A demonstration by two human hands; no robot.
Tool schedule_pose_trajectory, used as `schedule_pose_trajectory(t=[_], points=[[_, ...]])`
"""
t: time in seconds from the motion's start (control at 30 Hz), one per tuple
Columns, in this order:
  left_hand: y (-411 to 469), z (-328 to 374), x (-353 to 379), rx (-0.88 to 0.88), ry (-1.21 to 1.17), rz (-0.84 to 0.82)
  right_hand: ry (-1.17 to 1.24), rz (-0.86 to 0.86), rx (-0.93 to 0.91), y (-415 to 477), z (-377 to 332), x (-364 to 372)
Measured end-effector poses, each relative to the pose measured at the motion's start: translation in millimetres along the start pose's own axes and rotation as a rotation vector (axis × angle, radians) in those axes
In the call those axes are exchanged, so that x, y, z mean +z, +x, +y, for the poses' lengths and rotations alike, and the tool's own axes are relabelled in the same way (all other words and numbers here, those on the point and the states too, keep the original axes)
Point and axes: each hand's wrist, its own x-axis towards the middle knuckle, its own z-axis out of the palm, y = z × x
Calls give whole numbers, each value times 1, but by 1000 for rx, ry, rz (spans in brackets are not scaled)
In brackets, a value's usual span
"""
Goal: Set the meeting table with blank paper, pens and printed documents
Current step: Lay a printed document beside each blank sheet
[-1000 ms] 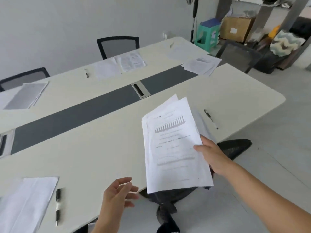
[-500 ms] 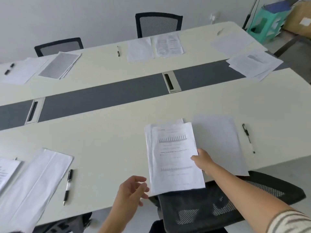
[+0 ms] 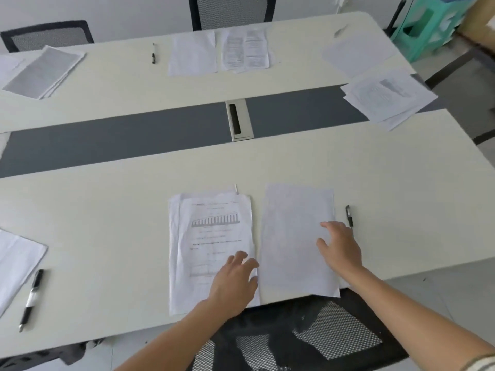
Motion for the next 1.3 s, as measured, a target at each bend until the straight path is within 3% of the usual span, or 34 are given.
schedule_pose_trajectory(t=[0.1,0.2,0.3,0.47,0.6,0.73,0.9,1.07,1.2,1.3], points=[[32,23,25,85,244,-109,-28,78,99,21,50,-23],[49,33,54,115,403,-226,-6,-32,212,38,80,-33],[55,45,80,75,444,-283,28,-117,221,51,93,-33],[75,75,100,56,467,-297,105,-72,239,74,96,-51],[86,83,106,46,489,-273,222,-24,62,73,56,-56],[85,83,106,65,502,-250,230,-134,-92,64,10,-25],[81,76,107,90,482,-213,87,-243,-100,64,3,10],[70,58,110,75,441,-131,-132,-133,-317,49,35,-2],[63,45,111,61,426,-140,-378,-329,-369,33,56,2],[66,44,109,58,402,-137,-364,-301,-343,30,52,9]])
